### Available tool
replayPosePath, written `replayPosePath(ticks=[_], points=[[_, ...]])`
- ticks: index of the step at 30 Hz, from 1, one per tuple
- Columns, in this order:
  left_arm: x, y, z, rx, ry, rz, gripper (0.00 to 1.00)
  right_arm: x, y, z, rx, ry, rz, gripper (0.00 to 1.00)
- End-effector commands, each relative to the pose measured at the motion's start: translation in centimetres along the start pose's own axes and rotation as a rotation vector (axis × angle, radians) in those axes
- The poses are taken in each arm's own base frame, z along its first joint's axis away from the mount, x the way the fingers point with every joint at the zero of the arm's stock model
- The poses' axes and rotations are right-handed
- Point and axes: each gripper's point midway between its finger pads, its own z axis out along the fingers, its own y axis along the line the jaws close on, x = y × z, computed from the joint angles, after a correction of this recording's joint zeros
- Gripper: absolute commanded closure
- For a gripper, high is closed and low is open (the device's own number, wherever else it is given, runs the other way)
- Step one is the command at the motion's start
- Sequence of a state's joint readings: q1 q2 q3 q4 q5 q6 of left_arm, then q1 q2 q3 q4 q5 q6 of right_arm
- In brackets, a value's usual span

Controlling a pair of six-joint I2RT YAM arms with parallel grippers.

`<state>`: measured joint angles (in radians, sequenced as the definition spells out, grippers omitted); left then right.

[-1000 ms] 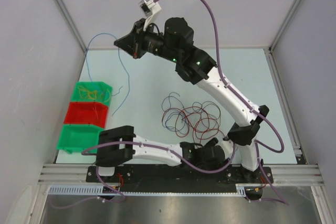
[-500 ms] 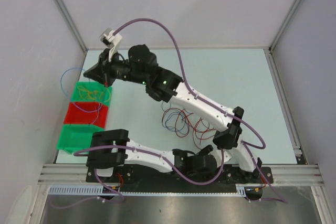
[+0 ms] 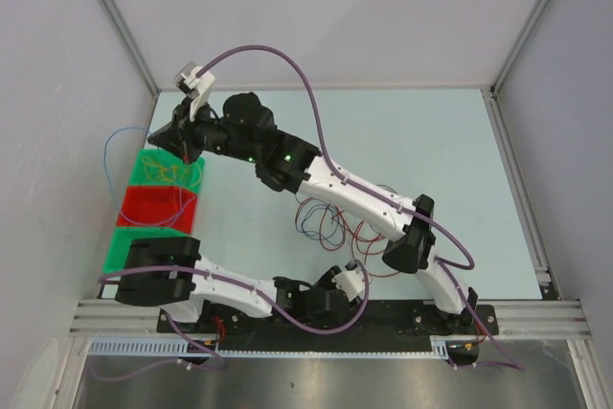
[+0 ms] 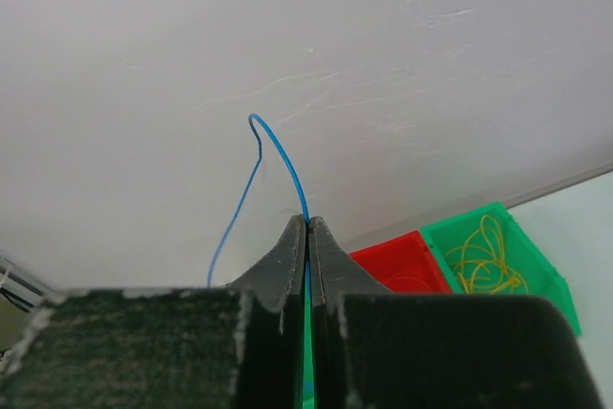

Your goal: Untangle the cables

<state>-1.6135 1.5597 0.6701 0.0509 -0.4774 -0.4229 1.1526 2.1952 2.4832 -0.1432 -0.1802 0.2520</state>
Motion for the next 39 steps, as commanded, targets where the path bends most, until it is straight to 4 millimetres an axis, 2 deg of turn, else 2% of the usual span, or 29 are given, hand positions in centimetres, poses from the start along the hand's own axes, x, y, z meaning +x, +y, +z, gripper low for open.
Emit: replayPosePath(ticks=[1, 3, 10, 11, 16, 24, 30, 35, 38, 39], points=[[-1.6, 0.5, -0.4, -0.029, -0.087, -0.12, 0.46, 1.3, 1.2, 1.5, -0.03, -0.024, 0.011, 1.0], [-1.3, 0.4, -0.4, -0.024, -0.081, -0.125, 0.48, 1.5, 1.4, 1.9, -0.039, -0.032, 0.029, 1.0], [-0.6, 0.8, -0.7, -0.028, -0.083, -0.148, 0.49, 4.3, 1.0, 3.5, -0.05, -0.025, 0.065, 1.0], [-0.1, 1.0, -0.8, -0.03, -0.077, -0.154, 0.49, 5.2, 0.9, 3.9, -0.05, -0.014, 0.068, 1.0], [0.1, 1.5, -1.5, -0.026, -0.102, -0.189, 0.49, 7.0, 1.5, 4.9, -0.071, -0.027, 0.052, 1.0], [0.6, 2.1, -2.0, -0.026, -0.117, -0.217, 0.5, 12.1, 0.8, 6.4, -0.07, 0.027, 0.054, 1.0], [0.8, 2.3, -2.1, -0.024, -0.122, -0.222, 0.51, 16.0, 1.1, 6.8, -0.077, 0.087, 0.059, 1.0], [0.8, 2.2, -2.2, -0.018, -0.125, -0.222, 0.52, 18.3, 1.2, 7.0, -0.076, 0.12, 0.06, 1.0], [0.9, 2.3, -2.3, -0.022, -0.127, -0.225, 0.52, 19.2, 1.0, 7.0, -0.069, 0.133, 0.064, 0.95], [0.8, 2.3, -2.3, -0.019, -0.129, -0.228, 0.52, 19.4, 0.7, 7.1, -0.06, 0.133, 0.063, 0.91]])
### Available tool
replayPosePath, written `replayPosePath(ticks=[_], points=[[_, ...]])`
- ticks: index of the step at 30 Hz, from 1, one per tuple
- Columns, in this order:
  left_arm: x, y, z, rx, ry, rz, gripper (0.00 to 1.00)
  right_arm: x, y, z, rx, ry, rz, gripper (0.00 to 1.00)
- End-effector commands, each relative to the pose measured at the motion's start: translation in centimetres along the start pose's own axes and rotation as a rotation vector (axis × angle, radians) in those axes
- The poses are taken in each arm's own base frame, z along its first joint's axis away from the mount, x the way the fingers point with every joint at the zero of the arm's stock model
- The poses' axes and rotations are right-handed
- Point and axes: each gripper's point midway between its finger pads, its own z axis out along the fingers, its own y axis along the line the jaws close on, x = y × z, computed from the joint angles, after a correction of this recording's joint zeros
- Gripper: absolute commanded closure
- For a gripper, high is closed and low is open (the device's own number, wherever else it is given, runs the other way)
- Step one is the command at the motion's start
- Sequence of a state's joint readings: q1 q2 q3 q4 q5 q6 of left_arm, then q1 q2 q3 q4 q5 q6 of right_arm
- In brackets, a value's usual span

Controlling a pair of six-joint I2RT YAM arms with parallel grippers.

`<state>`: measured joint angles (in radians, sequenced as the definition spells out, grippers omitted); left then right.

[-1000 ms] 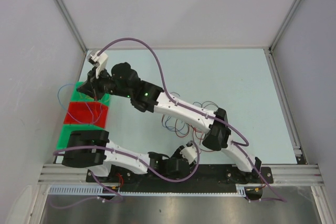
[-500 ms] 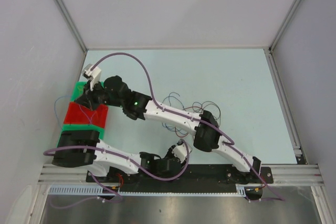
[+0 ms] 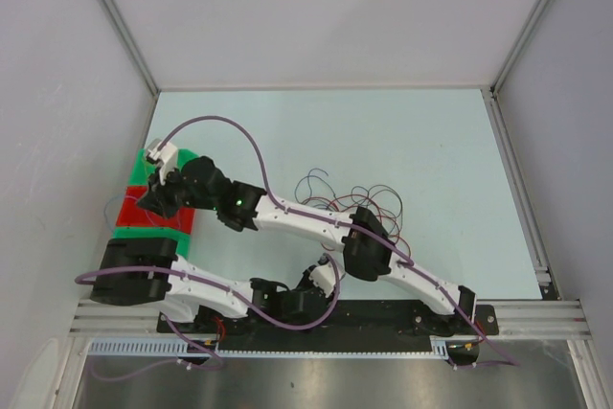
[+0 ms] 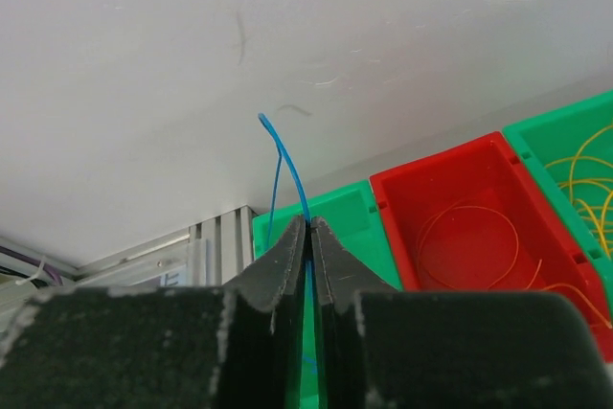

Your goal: Untangle the cables

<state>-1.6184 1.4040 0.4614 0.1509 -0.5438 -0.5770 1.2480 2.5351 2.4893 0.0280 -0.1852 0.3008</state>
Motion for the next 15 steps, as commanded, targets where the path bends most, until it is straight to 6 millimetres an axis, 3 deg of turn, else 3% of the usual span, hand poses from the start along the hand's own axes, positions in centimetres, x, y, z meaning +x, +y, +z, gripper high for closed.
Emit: replayPosePath(ticks=[1, 2, 3, 6, 10, 15], points=[[-1.4, -0.5, -0.4, 0.017, -0.058, -0.056, 0.52, -0.5, 0.3, 0.6, -0.01, -0.047, -0.026, 0.87], [-1.4, -0.5, -0.4, 0.018, -0.059, -0.056, 0.52, -0.3, 0.1, 0.6, -0.002, -0.048, -0.025, 0.8], [-1.4, -0.6, -0.4, 0.019, -0.059, -0.054, 0.52, -0.2, -0.3, 0.7, 0.014, -0.053, -0.023, 0.65], [-1.5, -0.6, -0.4, 0.017, -0.058, -0.052, 0.52, -0.4, -0.6, 0.9, 0.033, -0.065, -0.032, 0.38], [-1.4, -0.5, -0.5, 0.017, -0.056, -0.051, 0.52, -1.1, -0.9, 0.6, 0.047, -0.07, -0.055, 0.31], [-1.5, -0.6, -0.4, 0.012, -0.052, -0.044, 0.52, -4.2, -0.2, -0.6, 0.063, -0.099, -0.098, 0.31]])
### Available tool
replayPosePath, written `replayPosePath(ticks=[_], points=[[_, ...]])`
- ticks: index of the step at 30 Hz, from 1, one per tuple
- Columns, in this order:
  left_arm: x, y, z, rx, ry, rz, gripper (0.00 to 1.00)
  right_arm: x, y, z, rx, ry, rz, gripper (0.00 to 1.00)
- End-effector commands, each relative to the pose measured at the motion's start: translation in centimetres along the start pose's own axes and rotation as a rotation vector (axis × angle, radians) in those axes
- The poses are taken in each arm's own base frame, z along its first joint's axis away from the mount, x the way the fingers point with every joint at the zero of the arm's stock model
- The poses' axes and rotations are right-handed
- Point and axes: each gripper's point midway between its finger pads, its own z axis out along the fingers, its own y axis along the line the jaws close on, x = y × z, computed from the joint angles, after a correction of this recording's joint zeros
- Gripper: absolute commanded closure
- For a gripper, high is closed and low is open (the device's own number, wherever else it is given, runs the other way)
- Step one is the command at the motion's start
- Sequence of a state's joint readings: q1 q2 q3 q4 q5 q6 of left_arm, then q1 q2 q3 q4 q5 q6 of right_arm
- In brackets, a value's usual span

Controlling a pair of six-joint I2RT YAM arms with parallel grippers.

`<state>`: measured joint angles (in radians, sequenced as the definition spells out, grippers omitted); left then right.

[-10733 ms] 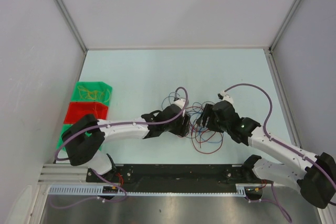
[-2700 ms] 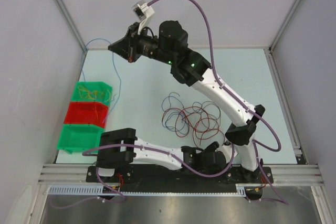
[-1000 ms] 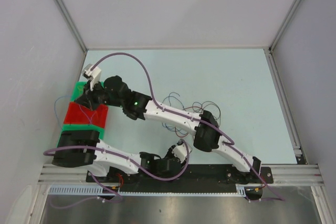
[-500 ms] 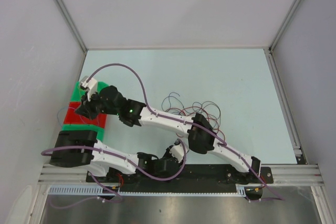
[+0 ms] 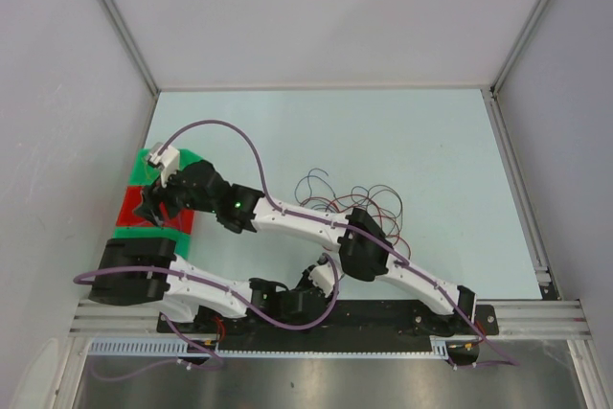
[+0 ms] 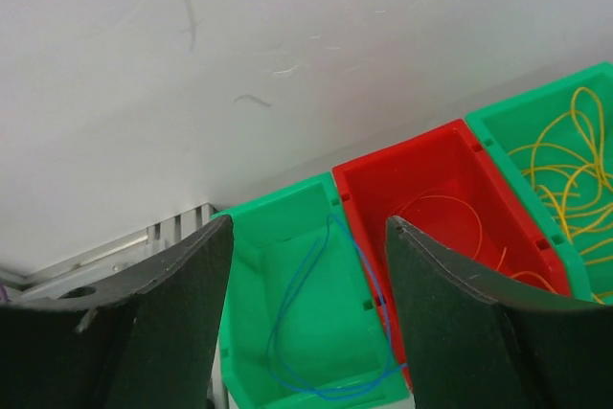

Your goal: Untangle the cables

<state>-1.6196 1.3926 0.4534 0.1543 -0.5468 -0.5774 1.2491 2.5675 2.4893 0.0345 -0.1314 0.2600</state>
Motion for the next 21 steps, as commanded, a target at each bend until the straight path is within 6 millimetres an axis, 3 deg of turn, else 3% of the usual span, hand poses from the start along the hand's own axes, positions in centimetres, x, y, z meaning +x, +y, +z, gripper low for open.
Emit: replayPosePath(ticks=[1, 6, 8, 10, 12, 14, 15, 16, 17, 18, 20, 21], points=[[-1.7, -0.8, -0.3, 0.013, -0.049, -0.041, 0.52, -6.4, 1.5, -1.6, 0.008, -0.114, -0.063, 0.3], [-3.1, -1.3, -1.2, 0.034, -0.057, -0.035, 0.51, -10.7, 2.0, -4.8, 0.05, -0.138, -0.131, 0.29], [-3.8, -1.4, -1.7, 0.04, -0.064, -0.028, 0.48, -11.7, 1.0, -6.0, 0.099, -0.137, -0.153, 0.27], [-5.1, -1.7, -2.4, 0.058, -0.086, -0.036, 0.46, -13.4, -0.7, -8.5, 0.193, -0.121, -0.177, 0.27], [-6.1, -2.0, -2.9, 0.066, -0.092, -0.023, 0.45, -15.4, -4.1, -11.1, 0.339, -0.132, -0.179, 0.27], [-6.4, -1.7, -3.2, 0.051, -0.079, -0.003, 0.45, -17.8, -5.9, -14.2, 0.423, -0.152, -0.17, 0.27], [-7.4, -2.0, -3.4, 0.053, -0.092, -0.014, 0.45, -18.2, -8.4, -16.0, 0.501, -0.136, -0.163, 0.27], [-7.5, -1.9, -3.4, 0.046, -0.081, -0.006, 0.45, -20.4, -9.1, -18.4, 0.541, -0.166, -0.154, 0.26], [-8.0, -1.9, -3.5, 0.043, -0.083, -0.002, 0.45, -20.0, -10.5, -19.5, 0.588, -0.146, -0.134, 0.27], [-9.2, -2.2, -3.7, 0.046, -0.098, -0.01, 0.44, -20.4, -13.1, -21.9, 0.667, -0.129, -0.123, 0.27], [-10.0, -1.6, -3.8, 0.031, -0.092, -0.009, 0.44, -21.3, -15.2, -25.8, 0.76, -0.134, -0.079, 0.26], [-10.9, -1.6, -3.9, 0.033, -0.101, -0.021, 0.44, -20.8, -16.7, -27.8, 0.82, -0.103, -0.057, 0.26]])
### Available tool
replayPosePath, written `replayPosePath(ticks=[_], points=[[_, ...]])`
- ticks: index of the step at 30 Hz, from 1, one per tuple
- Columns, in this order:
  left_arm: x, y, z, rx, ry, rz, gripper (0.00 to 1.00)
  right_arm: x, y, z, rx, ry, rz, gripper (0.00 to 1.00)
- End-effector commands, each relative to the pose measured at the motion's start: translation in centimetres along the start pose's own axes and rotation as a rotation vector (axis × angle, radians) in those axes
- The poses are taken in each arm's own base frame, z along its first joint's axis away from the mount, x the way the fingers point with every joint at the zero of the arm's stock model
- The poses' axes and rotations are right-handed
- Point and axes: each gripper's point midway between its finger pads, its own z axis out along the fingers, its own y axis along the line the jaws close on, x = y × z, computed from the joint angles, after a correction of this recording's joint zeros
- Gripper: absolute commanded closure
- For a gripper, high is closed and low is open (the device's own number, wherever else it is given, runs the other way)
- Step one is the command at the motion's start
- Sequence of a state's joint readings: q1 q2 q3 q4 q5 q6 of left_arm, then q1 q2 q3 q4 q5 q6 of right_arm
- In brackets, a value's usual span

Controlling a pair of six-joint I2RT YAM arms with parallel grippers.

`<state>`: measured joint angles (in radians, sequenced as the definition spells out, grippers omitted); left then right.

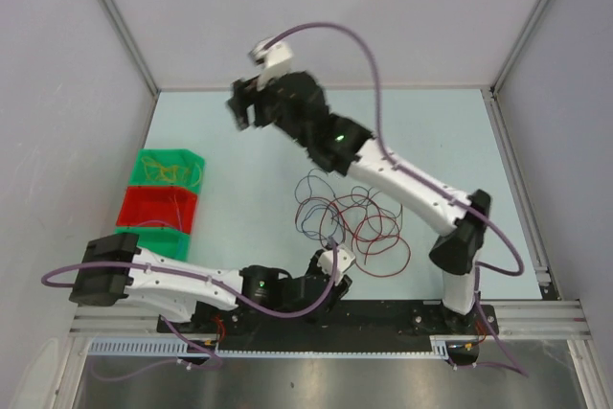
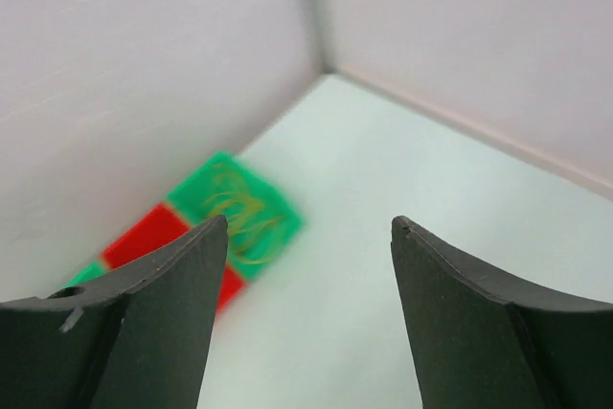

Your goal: Untangle the cables

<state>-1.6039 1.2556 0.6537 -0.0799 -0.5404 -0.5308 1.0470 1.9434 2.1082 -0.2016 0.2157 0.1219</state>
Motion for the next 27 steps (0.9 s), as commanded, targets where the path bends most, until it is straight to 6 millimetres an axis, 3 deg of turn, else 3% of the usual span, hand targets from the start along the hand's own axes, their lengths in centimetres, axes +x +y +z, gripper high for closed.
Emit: replayPosePath(ticks=[1, 2, 3, 4, 6, 7, 11, 15, 16, 18, 22, 27], points=[[-3.7, 0.6, -0.5, -0.012, -0.023, -0.009, 0.44, -1.2, -13.4, -5.3, 0.361, 0.074, 0.05, 0.26], [-4.2, 1.2, -0.2, -0.014, -0.019, -0.028, 0.44, -2.3, -15.3, -7.1, 0.399, 0.059, 0.09, 0.26], [-4.7, 1.6, -0.1, -0.018, -0.021, -0.043, 0.43, -0.3, -17.4, -8.3, 0.451, 0.121, 0.097, 0.26], [-4.9, 2.1, 0.1, -0.024, -0.015, -0.057, 0.44, -0.6, -20.7, -9.9, 0.526, 0.12, 0.112, 0.25], [-5.9, 3.2, 0.9, -0.027, -0.005, -0.097, 0.43, 0.4, -23.6, -13.2, 0.612, 0.144, 0.131, 0.26], [-6.3, 3.6, 1.2, -0.031, -0.005, -0.107, 0.44, 0.5, -26.1, -14.9, 0.677, 0.139, 0.145, 0.25], [-8.5, 5.8, 3.0, -0.078, 0.009, -0.135, 0.43, 2.6, -30.0, -20.4, 0.778, 0.13, 0.248, 0.25], [-11.2, 6.3, 5.1, -0.073, 0.013, -0.167, 0.43, 6.0, -32.3, -24.7, 0.863, 0.185, 0.373, 0.24], [-10.7, 6.2, 6.2, -0.073, 0.041, -0.164, 0.43, 7.2, -32.6, -25.4, 0.878, 0.208, 0.404, 0.23], [-11.5, 6.1, 7.2, -0.077, 0.041, -0.162, 0.44, 9.2, -33.4, -26.7, 0.899, 0.261, 0.444, 0.23], [-9.6, 6.3, 10.4, -0.117, 0.119, -0.156, 0.45, 12.8, -34.3, -28.7, 0.927, 0.343, 0.48, 0.23], [-8.9, 6.2, 12.5, -0.137, 0.158, -0.164, 0.47, 14.9, -34.9, -30.0, 0.919, 0.369, 0.525, 0.24]])
